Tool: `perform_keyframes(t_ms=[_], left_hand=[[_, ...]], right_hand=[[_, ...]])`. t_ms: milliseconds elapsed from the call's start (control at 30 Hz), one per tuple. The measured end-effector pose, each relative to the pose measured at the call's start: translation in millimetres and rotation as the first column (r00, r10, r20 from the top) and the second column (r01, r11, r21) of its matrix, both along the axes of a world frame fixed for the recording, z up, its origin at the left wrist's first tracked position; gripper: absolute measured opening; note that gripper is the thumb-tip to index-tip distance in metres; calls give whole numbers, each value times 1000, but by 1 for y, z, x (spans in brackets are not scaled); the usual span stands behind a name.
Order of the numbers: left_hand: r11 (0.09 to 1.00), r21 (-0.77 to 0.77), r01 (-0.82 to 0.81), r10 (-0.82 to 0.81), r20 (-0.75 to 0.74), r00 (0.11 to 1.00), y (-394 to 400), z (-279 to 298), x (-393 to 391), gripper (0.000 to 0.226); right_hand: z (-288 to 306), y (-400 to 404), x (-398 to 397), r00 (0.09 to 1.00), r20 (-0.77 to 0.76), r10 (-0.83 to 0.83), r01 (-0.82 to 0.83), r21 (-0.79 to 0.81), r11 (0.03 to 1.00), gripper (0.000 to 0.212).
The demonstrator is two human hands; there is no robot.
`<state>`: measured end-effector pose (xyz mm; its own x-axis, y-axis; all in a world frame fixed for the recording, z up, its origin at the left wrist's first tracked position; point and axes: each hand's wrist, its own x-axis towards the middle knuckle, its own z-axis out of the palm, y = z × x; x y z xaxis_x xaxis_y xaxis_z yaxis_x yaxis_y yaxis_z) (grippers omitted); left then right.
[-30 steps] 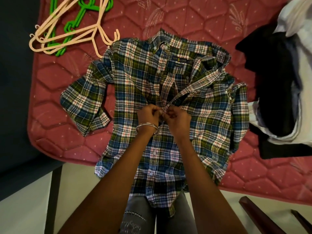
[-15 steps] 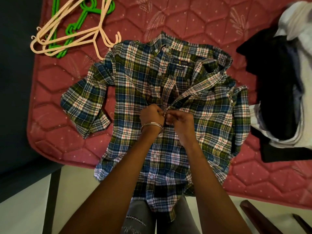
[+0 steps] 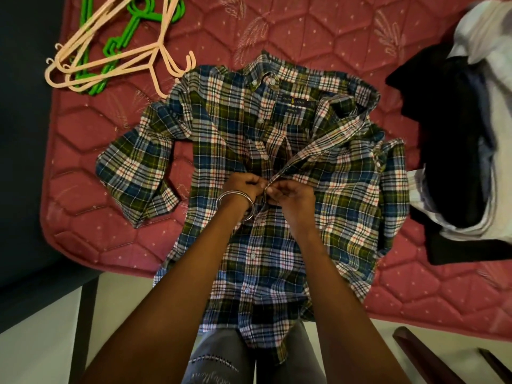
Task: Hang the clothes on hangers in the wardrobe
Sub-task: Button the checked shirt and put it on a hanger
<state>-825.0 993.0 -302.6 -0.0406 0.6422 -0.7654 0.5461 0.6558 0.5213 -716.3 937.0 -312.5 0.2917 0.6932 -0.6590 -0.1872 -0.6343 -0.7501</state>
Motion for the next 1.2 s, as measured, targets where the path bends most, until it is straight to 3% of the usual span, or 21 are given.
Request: perform_keyframes(t_ms=[200,367,433,600,767,867,967,1067,1133,1200], left_hand=[[983,140,121,-103,-125,987,-3,-4,3,15],[941,268,204,-124,-289,949,-9,-6,6,6],[943,287,168,-92,-261,961,-11,-6,9,6],[933,329,146,-101,-151,983,-16,-1,8,7],[931,314,185,-177,-55,983,-18,-1,2,14],[922,360,143,-128,-64,990,-19,1,2,11],[915,391,97,-70,-83,994,-17,5,5,9],[920,381,93,-71,-71,995,-14,7,8,10],[922,375,99,-76,-76,994,-12,8,9,10],[919,377,111,-85,-86,993,-11,9,11,11]], right_hand=[[-7,-5,-7,993,114,8,-13,40,999,7],[-9,-10,-8,993,91,74,-76,11,997,15],[-7,-11,-6,998,58,0,0,-2,1000,13],[0,-15,-2,942,-222,-251,245,-56,968,9],[-4,-21,3,907,-295,-300,284,-98,954,16],[-1,-18,2,922,-285,-261,244,-93,965,18],[2,-15,1,972,-178,-153,147,-47,988,19],[0,-14,2,997,80,7,-9,29,1000,16],[-1,-11,2,942,312,121,-140,39,989,11],[0,-9,1,830,518,206,-258,30,966,15]])
